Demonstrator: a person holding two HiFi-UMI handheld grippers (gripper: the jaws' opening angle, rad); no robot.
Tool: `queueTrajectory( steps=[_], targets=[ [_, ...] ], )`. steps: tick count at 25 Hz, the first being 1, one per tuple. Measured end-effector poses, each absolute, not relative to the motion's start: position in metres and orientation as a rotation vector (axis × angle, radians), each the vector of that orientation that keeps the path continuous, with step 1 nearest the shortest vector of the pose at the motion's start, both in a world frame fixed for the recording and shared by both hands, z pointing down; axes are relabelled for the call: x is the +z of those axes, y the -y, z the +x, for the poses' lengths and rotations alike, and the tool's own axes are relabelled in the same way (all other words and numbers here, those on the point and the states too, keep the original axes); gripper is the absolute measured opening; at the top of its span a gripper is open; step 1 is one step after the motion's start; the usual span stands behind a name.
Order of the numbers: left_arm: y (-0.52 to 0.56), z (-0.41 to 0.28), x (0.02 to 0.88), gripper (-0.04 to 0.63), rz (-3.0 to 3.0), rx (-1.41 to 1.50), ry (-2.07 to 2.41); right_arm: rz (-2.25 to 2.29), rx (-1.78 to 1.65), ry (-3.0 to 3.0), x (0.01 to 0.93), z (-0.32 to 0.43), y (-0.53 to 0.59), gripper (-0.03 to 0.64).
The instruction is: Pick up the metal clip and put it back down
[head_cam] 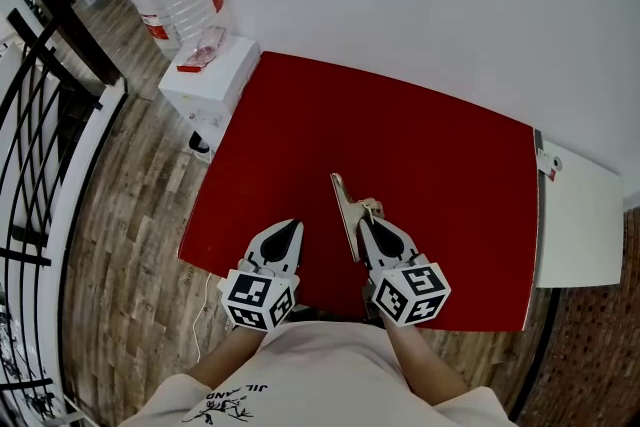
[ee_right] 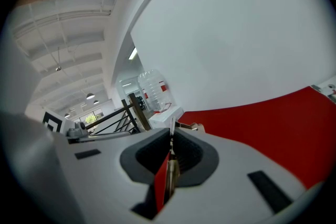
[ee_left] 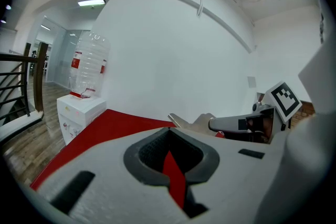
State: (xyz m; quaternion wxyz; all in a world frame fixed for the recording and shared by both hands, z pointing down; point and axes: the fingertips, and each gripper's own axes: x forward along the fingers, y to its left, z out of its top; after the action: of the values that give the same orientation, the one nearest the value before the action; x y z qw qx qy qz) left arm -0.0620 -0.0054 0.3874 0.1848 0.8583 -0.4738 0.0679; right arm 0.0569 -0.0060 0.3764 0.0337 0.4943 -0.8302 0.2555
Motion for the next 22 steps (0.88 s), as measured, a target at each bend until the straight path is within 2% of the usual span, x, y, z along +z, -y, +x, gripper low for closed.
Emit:
queueTrajectory(
  steps=[22],
  targets=[
    [0.045, -0.073, 0.434, 0.005, 2.36, 0.277, 1.308, 1.497, 0.908, 2.435, 0.446, 0.059, 0.055, 0.018]
  ],
)
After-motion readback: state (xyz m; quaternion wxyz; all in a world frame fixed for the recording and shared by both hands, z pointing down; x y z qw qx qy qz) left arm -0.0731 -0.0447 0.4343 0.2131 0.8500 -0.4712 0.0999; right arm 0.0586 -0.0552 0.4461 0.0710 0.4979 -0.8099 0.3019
